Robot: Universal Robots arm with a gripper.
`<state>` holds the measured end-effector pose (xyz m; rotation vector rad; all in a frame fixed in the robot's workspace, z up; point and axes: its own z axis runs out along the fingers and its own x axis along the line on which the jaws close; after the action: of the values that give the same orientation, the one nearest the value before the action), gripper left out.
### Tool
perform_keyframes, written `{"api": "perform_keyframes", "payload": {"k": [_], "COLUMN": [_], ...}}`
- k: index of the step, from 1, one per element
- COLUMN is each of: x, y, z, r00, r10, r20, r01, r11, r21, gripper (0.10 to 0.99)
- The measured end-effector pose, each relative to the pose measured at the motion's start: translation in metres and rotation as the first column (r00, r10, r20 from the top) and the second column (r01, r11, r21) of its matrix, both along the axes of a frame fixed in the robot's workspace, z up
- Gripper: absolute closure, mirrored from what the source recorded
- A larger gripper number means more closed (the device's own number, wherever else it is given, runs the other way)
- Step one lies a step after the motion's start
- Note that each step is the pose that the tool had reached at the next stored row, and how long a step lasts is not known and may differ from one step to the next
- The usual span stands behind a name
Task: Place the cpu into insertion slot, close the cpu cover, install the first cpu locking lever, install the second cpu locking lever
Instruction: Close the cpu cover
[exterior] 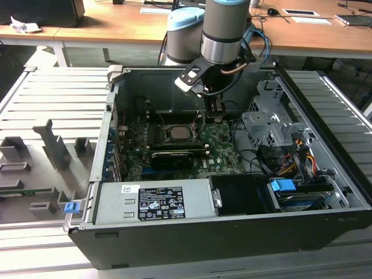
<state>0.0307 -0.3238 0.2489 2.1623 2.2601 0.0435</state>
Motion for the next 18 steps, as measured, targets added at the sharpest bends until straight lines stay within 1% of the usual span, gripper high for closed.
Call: {"api": "perform_keyframes", "payload": {"k": [4, 7, 18], "x": [-0.0041, -0.0055, -0.0081], "y": [0.0000, 0.0000, 0.0000], "z": [0.0000, 0.0000, -0.0001], "r00": [1.0000, 1.0000, 1.0000], "r10": [0.000, 0.000, 0.000], "r20": [0.0000, 0.0000, 0.0000], "r01": [0.000, 0.000, 0.000], "r11": [1.0000, 1.0000, 1.0000], "r21": [0.000, 0.000, 0.000], "gripper": [0.980, 0.980, 0.980]}}
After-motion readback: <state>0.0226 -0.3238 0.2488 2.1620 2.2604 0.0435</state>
